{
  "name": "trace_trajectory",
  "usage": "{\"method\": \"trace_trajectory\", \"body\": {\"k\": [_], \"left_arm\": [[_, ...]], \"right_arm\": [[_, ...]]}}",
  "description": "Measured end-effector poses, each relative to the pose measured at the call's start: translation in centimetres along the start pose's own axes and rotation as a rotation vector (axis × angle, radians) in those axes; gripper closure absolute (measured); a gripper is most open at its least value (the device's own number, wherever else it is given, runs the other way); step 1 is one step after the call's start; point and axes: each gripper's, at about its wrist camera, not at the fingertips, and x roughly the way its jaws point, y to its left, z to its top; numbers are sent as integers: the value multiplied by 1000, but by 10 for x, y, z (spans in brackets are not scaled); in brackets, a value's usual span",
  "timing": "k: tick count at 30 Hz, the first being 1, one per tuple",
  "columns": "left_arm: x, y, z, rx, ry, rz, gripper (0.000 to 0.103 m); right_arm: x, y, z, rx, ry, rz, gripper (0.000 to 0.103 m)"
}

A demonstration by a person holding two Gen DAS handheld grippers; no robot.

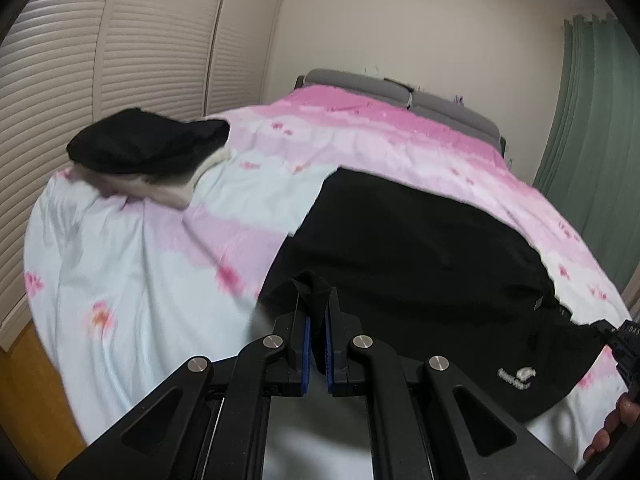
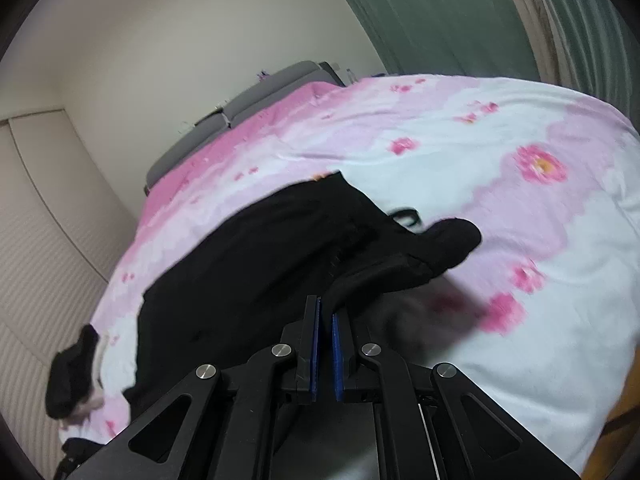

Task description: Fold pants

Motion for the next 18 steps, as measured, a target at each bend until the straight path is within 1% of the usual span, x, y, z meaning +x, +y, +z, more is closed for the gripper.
{"method": "trace_trajectory", "body": {"k": [8,14,18], "left_arm": [[29,-15,59,-6,-63,-20,96],[67,-30,102,0,-90,-30,96],[100,-38,127,-7,-106,-27,96]], "right_arm": [[18,38,44,-37,-66,53,96],[56,67,79,-55,-85,74,96],[87,86,100,-60,-106,83,96]]}}
